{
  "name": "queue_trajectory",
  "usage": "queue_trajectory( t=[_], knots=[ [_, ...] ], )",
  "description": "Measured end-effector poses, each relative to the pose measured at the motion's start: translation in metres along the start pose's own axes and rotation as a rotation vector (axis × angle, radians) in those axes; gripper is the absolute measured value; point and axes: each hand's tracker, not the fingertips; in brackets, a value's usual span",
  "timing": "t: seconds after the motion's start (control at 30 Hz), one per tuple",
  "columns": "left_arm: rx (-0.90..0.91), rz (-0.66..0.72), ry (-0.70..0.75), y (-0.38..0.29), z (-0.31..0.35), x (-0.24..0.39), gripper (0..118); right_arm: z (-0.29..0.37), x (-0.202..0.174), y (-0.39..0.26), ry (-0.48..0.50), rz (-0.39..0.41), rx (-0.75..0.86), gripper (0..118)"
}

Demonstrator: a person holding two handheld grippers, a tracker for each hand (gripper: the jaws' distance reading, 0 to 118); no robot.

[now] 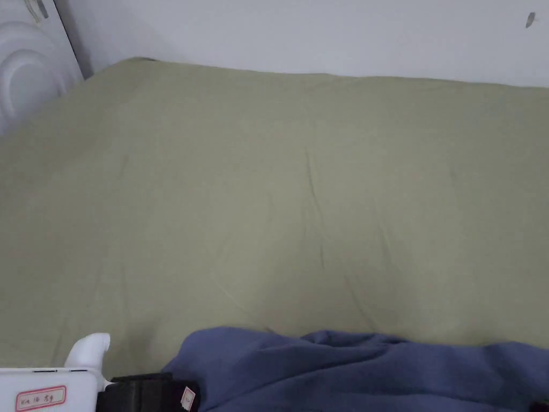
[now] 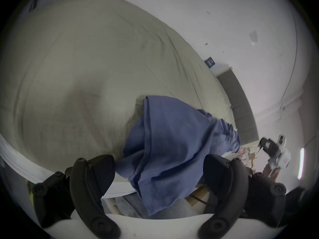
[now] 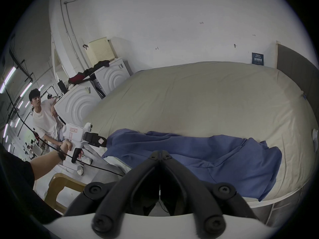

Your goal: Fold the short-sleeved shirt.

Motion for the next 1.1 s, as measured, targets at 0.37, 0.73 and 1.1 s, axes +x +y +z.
queue_trajectory(
  t=[0.37, 0.73, 1.1],
  knots=[
    [0.01, 0.191, -0.357, 0.003, -0.053, 0.008, 112, -0.013, 0.005, -0.008, 0.038, -0.065, -0.005, 0],
    [0.083, 0.197, -0.27, 0.015, -0.054, 0.03, 15, -0.014, 0.002, -0.005, 0.045, -0.058, 0.003, 0],
    [0.166, 0.058, -0.105, 0.046, 0.01, 0.044, 15, -0.012, 0.003, -0.006, 0.033, -0.042, -0.007, 0]
  ],
)
